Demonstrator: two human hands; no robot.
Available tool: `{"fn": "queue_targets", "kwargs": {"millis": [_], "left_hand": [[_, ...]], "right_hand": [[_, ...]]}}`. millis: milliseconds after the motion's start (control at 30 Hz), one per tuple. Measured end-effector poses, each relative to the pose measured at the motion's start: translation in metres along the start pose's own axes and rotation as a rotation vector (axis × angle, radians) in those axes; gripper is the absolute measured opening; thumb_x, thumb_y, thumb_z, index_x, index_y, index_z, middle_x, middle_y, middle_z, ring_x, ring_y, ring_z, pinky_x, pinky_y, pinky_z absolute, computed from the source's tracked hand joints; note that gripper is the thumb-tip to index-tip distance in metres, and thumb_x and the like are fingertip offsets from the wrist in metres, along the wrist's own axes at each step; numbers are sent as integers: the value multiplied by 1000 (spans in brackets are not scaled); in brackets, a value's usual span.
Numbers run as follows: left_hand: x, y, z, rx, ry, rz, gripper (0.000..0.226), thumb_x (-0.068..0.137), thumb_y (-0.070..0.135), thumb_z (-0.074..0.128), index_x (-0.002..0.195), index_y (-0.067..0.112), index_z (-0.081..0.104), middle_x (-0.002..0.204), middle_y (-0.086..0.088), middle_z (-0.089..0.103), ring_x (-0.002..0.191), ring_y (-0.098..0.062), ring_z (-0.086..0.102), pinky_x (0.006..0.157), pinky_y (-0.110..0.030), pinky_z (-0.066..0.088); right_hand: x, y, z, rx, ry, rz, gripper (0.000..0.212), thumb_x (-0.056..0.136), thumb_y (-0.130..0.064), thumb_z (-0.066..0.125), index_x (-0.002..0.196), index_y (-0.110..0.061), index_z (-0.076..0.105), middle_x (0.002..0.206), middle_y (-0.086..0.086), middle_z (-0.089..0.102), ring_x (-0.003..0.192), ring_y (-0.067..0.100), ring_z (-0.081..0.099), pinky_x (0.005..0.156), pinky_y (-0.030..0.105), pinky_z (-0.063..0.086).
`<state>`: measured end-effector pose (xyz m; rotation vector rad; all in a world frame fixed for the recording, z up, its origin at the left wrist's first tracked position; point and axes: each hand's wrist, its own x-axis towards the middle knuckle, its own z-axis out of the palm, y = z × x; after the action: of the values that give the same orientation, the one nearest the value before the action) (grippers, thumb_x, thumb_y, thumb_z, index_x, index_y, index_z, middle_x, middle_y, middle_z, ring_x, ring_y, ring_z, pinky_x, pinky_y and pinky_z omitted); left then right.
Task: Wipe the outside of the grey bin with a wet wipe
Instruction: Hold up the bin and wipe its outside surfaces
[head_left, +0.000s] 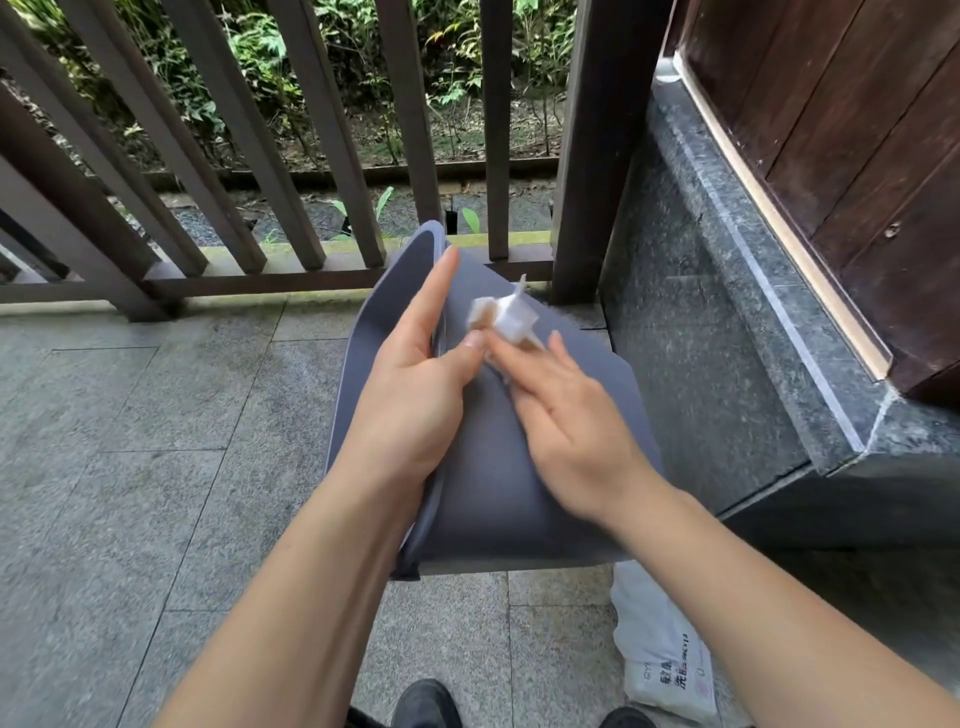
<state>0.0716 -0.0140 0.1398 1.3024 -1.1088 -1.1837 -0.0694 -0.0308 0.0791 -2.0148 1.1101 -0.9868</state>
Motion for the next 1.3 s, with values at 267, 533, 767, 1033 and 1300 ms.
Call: {"fn": "queue_targets", "kwargs": {"millis": [267,533,767,1033,1300], "left_hand": [[-5,6,7,2,-56,-16,64,102,4,54,148,48,48,146,30,52,134,1,52,116,-40,40],[-2,17,1,-10,-33,3,61,103,3,53,152,38,46,149,18,54,132,-2,55,113,-34,44],[13,28,-37,-55,193,-90,59,104,3,49,153,33,42,143,10,58,124,-11,63,97,-25,54],[10,26,-43,-80,176,-53,59,101,8,57,146,45,51,130,19,69,103,-7,74,72,-25,61],[1,24,-16,-39,143,-127,60,100,12,60,148,46,47,119,18,74,101,-12,75,84,-37,62]], "right_hand": [[2,84,-44,-100,145,847,56,101,-12,33,150,-36,41,155,11,43,141,36,39,109,40,31],[6,-9,-27,-21,61,220,50,102,-12,41,149,-27,45,154,-12,42,145,6,34,109,7,23],[-40,-68,2,-23,-69,-247,63,84,8,51,143,-15,56,153,-1,49,148,12,35,122,33,27],[-11,14,-20,-322,40,237,47,108,-30,28,155,-35,31,161,-5,34,151,16,23,124,53,7],[3,49,-30,-202,-40,683,53,105,-47,21,157,-43,14,161,8,34,145,42,29,109,47,26]]}}
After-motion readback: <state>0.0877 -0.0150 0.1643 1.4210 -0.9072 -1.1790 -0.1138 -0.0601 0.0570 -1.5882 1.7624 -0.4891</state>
